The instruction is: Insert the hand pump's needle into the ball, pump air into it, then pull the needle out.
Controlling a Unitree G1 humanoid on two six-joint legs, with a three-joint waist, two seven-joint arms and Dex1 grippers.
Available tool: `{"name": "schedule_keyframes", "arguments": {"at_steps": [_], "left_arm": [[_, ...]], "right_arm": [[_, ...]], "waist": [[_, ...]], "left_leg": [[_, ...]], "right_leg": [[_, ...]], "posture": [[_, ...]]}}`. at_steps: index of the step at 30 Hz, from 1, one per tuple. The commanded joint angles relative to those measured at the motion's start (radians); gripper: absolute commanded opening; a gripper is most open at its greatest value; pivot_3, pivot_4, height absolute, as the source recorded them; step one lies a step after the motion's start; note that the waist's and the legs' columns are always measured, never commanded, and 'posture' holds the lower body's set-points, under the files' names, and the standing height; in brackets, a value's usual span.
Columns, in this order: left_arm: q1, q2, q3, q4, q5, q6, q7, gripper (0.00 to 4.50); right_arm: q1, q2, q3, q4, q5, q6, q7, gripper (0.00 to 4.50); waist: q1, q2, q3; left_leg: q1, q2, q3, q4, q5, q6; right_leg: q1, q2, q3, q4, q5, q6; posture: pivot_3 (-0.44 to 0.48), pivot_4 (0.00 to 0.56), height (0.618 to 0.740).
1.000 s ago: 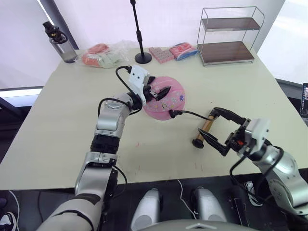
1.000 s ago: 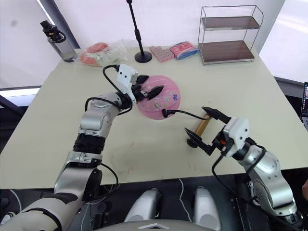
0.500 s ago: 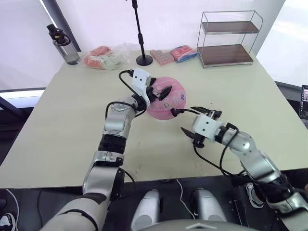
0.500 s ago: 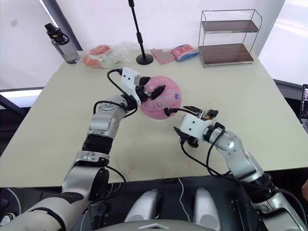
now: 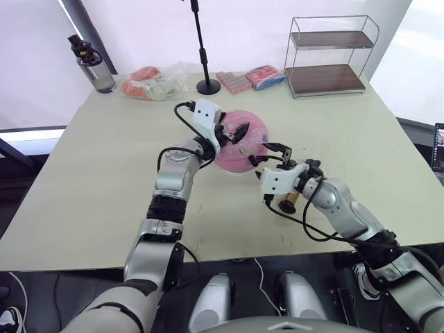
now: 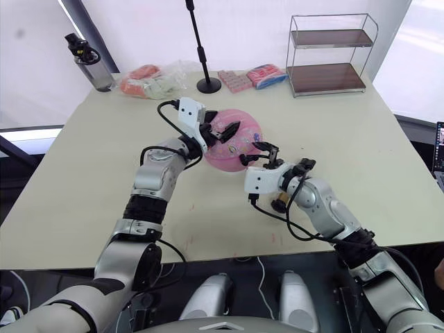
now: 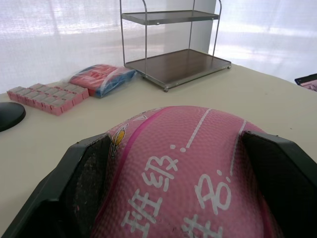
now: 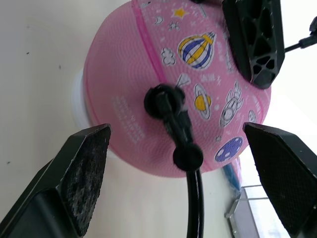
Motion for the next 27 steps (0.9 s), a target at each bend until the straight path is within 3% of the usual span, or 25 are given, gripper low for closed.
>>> {"name": "schedule_keyframes", "arguments": {"at_steps": [1, 4, 9, 16, 20, 27], "left_arm": [[0.032, -0.016, -0.029, 0.051, 0.027, 0.061, 0.020, 4.50], [0.034, -0.018, -0.028, 0.045, 0.027, 0.066, 0.023, 4.50], [0.039, -0.021, -0.027, 0.032, 0.024, 0.074, 0.030, 4.50], [0.048, -0.024, -0.029, 0.020, 0.026, 0.079, 0.041, 4.50], [0.054, -0.028, -0.031, 0.015, 0.028, 0.079, 0.047, 4.50], [0.070, -0.042, -0.030, 0.015, 0.041, 0.064, 0.075, 4.50]], "right_arm": [[-0.029, 0.015, -0.014, 0.011, -0.021, -0.035, -0.022, 4.47], [-0.035, 0.025, -0.017, 0.027, -0.032, -0.048, -0.028, 4.47], [-0.035, 0.033, -0.020, 0.046, -0.045, -0.065, -0.040, 2.47], [0.018, 0.108, -0.073, 0.035, 0.057, -0.039, -0.046, 0.53], [0.049, 0.137, -0.106, 0.035, 0.109, -0.031, -0.037, 0.40], [0.149, 0.279, -0.226, 0.012, 0.403, 0.031, 0.002, 0.40]], "waist": [[0.001, 0.000, 0.000], [0.000, 0.000, 0.000], [0.000, 0.000, 0.000], [-0.002, 0.000, 0.000], [-0.003, 0.000, 0.000], [-0.001, 0.000, 0.000]], "left_leg": [[0.000, 0.000, 0.000, 0.000, 0.000, 0.000], [0.000, 0.000, 0.000, 0.000, 0.000, 0.000], [0.000, 0.000, 0.000, 0.000, 0.000, 0.000], [0.000, 0.000, -0.001, -0.001, 0.000, 0.000], [-0.001, 0.000, -0.001, -0.001, 0.000, 0.000], [-0.001, 0.000, -0.003, -0.002, 0.000, 0.000]], "right_leg": [[0.000, 0.000, 0.000, 0.000, 0.000, 0.000], [0.000, 0.000, 0.000, 0.000, 0.000, 0.000], [0.000, 0.000, 0.000, 0.000, 0.000, 0.000], [0.000, 0.000, -0.001, -0.001, 0.000, 0.000], [0.000, 0.000, -0.001, -0.002, 0.000, 0.000], [0.000, 0.000, -0.002, -0.003, 0.000, 0.000]], "posture": [[0.000, 0.150, 0.731], [0.000, 0.150, 0.731], [0.000, 0.150, 0.731], [0.000, 0.150, 0.731], [0.000, 0.150, 0.731], [0.000, 0.150, 0.731]]}}
